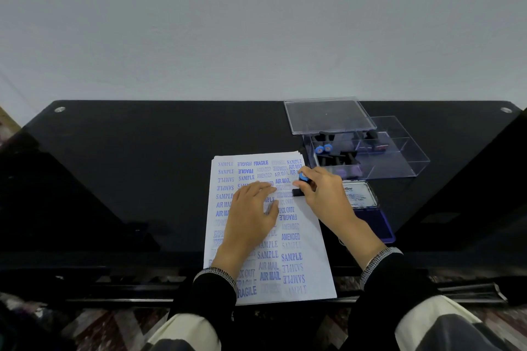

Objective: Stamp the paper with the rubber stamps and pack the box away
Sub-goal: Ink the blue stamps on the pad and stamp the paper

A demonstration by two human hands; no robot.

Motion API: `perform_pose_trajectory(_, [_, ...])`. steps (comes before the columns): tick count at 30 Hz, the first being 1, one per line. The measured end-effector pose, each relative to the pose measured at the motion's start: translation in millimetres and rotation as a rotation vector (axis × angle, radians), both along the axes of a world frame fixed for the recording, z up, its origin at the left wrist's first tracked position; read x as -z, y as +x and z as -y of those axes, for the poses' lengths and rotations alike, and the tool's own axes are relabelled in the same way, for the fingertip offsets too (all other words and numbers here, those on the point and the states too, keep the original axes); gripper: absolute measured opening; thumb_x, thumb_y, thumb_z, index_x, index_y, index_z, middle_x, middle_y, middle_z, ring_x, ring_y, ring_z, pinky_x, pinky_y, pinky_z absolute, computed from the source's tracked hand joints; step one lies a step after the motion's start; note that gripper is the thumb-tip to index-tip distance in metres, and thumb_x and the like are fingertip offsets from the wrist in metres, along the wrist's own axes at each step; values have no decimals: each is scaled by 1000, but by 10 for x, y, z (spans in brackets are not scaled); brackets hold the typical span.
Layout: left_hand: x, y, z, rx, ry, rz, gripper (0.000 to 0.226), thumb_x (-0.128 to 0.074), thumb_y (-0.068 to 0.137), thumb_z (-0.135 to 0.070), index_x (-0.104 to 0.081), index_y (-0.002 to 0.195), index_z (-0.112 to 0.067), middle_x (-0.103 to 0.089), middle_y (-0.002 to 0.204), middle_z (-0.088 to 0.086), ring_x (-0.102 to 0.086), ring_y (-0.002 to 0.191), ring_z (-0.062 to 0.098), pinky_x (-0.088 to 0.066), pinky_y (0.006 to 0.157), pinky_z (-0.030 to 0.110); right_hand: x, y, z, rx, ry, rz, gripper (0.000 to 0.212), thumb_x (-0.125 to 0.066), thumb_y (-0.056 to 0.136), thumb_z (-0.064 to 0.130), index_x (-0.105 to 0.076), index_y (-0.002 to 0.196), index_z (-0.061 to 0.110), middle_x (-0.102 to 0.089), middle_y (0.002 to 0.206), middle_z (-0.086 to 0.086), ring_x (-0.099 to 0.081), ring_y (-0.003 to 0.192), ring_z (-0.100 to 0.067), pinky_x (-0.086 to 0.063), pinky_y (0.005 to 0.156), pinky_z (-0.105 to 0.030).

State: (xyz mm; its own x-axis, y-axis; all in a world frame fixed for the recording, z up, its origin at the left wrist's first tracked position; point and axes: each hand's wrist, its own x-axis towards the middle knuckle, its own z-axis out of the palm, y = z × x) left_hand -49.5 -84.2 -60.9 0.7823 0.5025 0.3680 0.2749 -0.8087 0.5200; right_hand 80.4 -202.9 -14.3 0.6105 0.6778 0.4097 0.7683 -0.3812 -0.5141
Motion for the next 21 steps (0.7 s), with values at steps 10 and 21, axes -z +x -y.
perform_pose_trajectory(10, [-70, -17, -27, -216, 46, 24, 22, -57, 92, -27, -68, 109, -21, -64, 116, -8, -55, 112, 13, -29, 109, 38, -9, -14, 8, 7, -10, -36, 13, -68, 86, 15, -65, 93, 4, -50, 75, -3, -46, 64, -17, -38, 61, -24])
perform_pose_trajectory(21, [-119, -412, -458, -511, -106, -294, 97, -40, 80, -79, -28, 148, -11, -20, 158, 3, 6, 148, 24, 9, 115, 54, 38, -78, 37, 22, 44, -59, 18, -68, 86, 9, -67, 103, 3, -58, 83, -7, -51, 71, -18, -49, 66, -30])
